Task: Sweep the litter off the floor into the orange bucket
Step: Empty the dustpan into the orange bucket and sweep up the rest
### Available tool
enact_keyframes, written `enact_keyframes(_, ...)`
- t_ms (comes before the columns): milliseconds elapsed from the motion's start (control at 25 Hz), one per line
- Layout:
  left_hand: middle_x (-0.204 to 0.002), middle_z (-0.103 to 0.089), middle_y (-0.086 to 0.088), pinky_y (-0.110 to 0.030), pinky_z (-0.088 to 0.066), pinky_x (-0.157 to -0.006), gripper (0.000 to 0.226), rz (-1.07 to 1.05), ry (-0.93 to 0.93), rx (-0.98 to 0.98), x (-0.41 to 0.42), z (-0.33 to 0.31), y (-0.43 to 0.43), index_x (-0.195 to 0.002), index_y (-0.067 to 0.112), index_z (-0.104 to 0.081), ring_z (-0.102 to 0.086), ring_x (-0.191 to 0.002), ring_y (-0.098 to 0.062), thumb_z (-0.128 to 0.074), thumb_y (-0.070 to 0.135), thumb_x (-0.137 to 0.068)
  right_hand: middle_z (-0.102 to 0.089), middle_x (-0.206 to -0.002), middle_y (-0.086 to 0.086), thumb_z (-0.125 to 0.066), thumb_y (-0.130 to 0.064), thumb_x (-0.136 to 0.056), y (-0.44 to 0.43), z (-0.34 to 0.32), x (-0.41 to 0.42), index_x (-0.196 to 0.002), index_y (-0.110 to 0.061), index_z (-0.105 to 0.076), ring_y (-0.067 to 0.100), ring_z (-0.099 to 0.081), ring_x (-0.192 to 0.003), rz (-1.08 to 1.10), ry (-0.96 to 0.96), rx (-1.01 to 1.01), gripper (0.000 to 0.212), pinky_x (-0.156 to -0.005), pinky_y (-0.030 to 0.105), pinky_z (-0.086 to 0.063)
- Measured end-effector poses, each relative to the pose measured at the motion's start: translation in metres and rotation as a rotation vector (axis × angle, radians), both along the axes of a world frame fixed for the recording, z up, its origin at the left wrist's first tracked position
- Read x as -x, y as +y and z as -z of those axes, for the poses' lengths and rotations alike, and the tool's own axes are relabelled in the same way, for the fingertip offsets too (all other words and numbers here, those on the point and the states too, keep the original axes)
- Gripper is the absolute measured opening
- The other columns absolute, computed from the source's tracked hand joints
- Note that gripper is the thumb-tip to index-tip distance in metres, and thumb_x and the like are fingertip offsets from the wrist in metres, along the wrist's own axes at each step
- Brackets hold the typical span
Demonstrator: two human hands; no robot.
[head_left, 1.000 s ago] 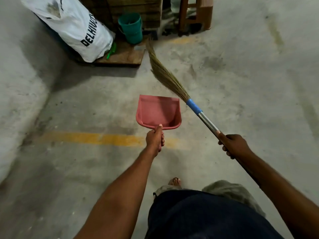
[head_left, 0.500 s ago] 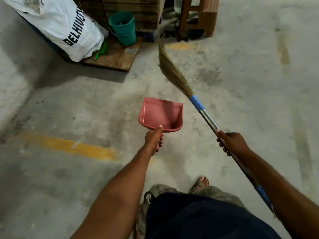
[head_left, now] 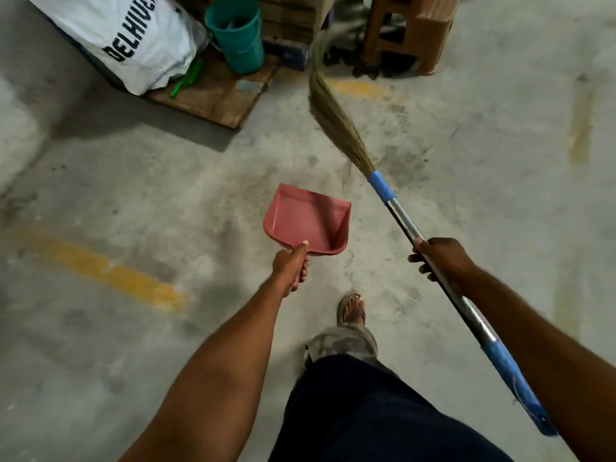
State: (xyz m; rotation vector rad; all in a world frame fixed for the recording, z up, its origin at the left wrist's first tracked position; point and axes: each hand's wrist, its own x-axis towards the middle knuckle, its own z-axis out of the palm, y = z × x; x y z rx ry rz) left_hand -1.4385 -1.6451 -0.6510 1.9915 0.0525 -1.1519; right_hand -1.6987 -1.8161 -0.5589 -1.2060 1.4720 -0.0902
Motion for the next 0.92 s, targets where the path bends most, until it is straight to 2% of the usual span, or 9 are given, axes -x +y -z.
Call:
enact_keyframes(120,-0.057,-0.060,0.000,-0.026,-0.037,-0.047,0.042,-0.006,0.055,-0.034,0.021,0.016,-0.056,-0.077,0.013,-0.069,-0.048,-0.042,-0.014,-0.066,0.051,-0.092,-0.065,-0.071,0.008,-0.064,-0.035,-0.098,-0.075,0.018,0.001,-0.096,0.001,-0.070,0.019,-0.048,-0.047,-0.039,0.106,-0.005,0.037,-0.043,0.022,-0.036)
enact_keyframes(280,-0.057,-0.059,0.001,-0.024,-0.037,-0.046,0.042,-0.017,0.090,-0.059,0.050,0.017,-0.114,-0.079,0.013,-0.068,-0.048,-0.042,-0.013,-0.064,0.052,-0.093,-0.060,-0.068,0.005,-0.066,-0.059,-0.092,-0.150,0.028,0.011,-0.081,-0.008,-0.067,0.019,-0.048,-0.051,-0.144,0.138,-0.046,0.052,-0.045,0.024,-0.038)
enact_keyframes(360,-0.058,-0.059,0.000,-0.023,-0.037,-0.045,0.042,-0.040,0.116,-0.068,0.064,0.022,-0.138,-0.081,0.012,-0.068,-0.047,-0.042,-0.013,-0.063,0.051,-0.095,-0.059,-0.070,0.008,-0.068,-0.056,-0.093,-0.195,0.038,0.017,-0.081,-0.007,-0.064,0.020,-0.047,-0.052,-0.222,0.146,-0.053,0.050,-0.048,0.027,-0.038)
enact_keyframes(480,-0.060,-0.061,0.001,-0.024,-0.039,-0.048,0.045,-0.080,0.139,-0.117,0.086,0.044,-0.168,-0.081,0.013,-0.069,-0.049,-0.045,-0.012,-0.061,0.054,-0.096,-0.067,-0.079,0.023,-0.071,-0.039,-0.095,-0.265,0.070,0.020,-0.081,-0.004,-0.064,0.021,-0.051,-0.051,-0.296,0.118,-0.045,0.039,-0.050,0.028,-0.041)
enact_keyframes(560,-0.060,-0.060,0.000,-0.022,-0.039,-0.045,0.045,-0.124,0.155,-0.135,0.105,0.072,-0.192,-0.081,0.012,-0.067,-0.047,-0.043,-0.011,-0.060,0.052,-0.098,-0.063,-0.079,0.021,-0.070,-0.036,-0.096,-0.308,0.103,0.019,-0.088,-0.004,-0.065,0.021,-0.048,-0.051,-0.367,0.105,-0.020,0.033,-0.049,0.028,-0.039)
enact_keyframes(720,-0.054,-0.054,0.001,-0.019,-0.034,-0.039,0.042,-0.193,0.187,-0.126,0.131,0.151,-0.255,-0.076,0.009,-0.061,-0.042,-0.037,-0.009,-0.061,0.043,-0.102,-0.055,-0.070,0.009,-0.068,-0.051,-0.094,-0.364,0.192,0.020,-0.091,-0.010,-0.062,0.018,-0.044,-0.050,-0.469,0.109,-0.010,0.042,-0.043,0.024,-0.035)
enact_keyframes(800,-0.049,-0.052,0.003,-0.019,-0.032,-0.037,0.042,-0.194,0.193,-0.140,0.136,0.199,-0.280,-0.074,0.011,-0.058,-0.041,-0.036,-0.008,-0.061,0.042,-0.102,-0.060,-0.073,0.008,-0.066,-0.048,-0.096,-0.384,0.247,0.024,-0.093,-0.008,-0.062,0.019,-0.048,-0.052,-0.504,0.139,0.005,0.040,-0.046,0.027,-0.038)
enact_keyframes(920,-0.049,-0.052,0.002,-0.019,-0.032,-0.036,0.043,-0.205,0.183,-0.144,0.123,0.292,-0.301,-0.073,0.011,-0.059,-0.041,-0.036,-0.009,-0.063,0.044,-0.100,-0.074,-0.090,0.005,-0.060,-0.045,-0.099,-0.416,0.336,0.026,-0.096,-0.016,-0.062,0.022,-0.064,-0.066,-0.606,0.200,0.146,0.029,-0.061,0.035,-0.052)
